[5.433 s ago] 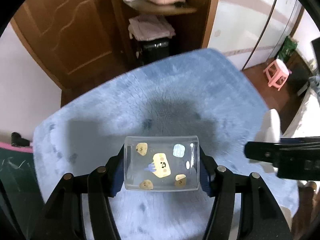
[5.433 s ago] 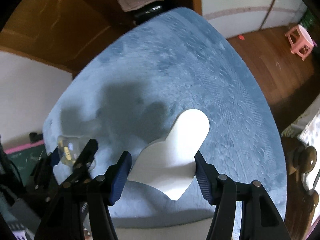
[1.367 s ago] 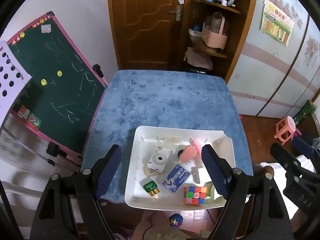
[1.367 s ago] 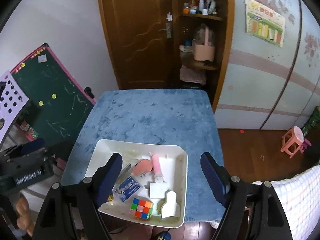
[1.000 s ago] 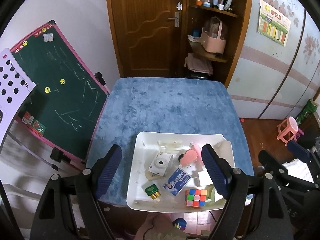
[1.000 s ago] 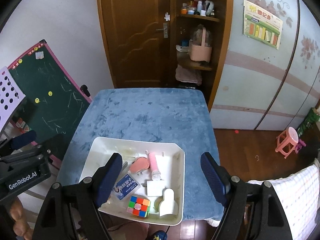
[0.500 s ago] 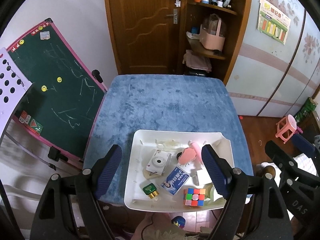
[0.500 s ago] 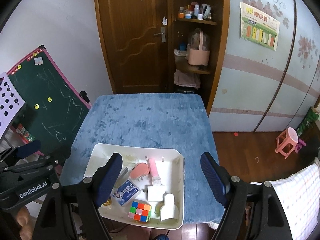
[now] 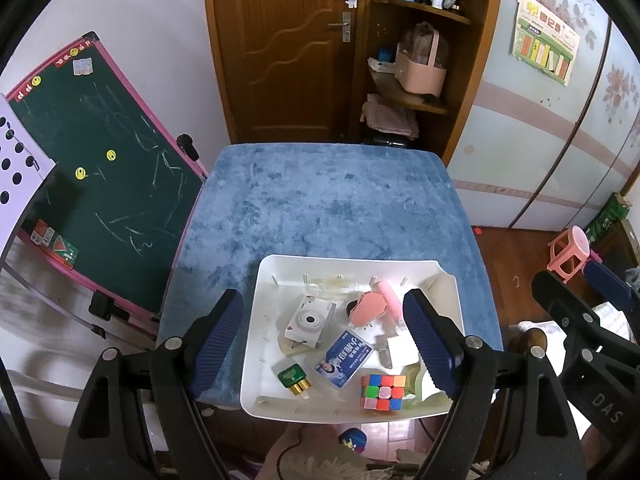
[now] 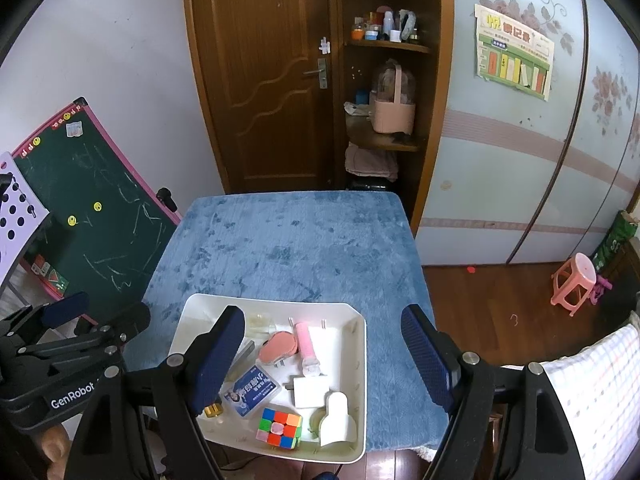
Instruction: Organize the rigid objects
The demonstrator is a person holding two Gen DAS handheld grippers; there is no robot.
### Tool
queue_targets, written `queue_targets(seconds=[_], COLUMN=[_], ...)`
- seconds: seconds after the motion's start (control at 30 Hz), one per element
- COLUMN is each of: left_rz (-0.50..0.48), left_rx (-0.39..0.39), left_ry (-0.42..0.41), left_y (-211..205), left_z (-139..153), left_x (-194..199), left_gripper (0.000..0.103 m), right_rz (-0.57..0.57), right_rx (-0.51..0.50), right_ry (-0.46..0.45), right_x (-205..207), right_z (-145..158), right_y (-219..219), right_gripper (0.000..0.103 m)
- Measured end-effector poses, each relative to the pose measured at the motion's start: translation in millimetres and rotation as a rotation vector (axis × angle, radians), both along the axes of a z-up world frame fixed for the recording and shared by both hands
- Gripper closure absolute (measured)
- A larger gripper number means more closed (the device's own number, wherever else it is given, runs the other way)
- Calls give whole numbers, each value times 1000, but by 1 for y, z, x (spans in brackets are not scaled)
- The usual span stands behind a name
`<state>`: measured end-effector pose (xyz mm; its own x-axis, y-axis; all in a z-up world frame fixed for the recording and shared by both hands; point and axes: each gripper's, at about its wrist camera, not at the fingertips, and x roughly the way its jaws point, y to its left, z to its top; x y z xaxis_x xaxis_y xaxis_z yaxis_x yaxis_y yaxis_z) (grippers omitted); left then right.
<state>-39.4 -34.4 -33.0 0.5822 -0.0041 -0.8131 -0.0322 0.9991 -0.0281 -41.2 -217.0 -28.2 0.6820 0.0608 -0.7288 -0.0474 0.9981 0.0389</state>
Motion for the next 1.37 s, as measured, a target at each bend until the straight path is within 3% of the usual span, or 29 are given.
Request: queue_targets(seconds=[1.37], left_rz=[8], left_rx=[-6], left_ry=[59], left_y=[-1], left_z=[-15], left_x=[21], left_gripper=[19], right_rz=[-1], right_rx=[17], right_ry=[54], right_x=[30], right_z=[-12], right_y=[2], right_gripper=[22])
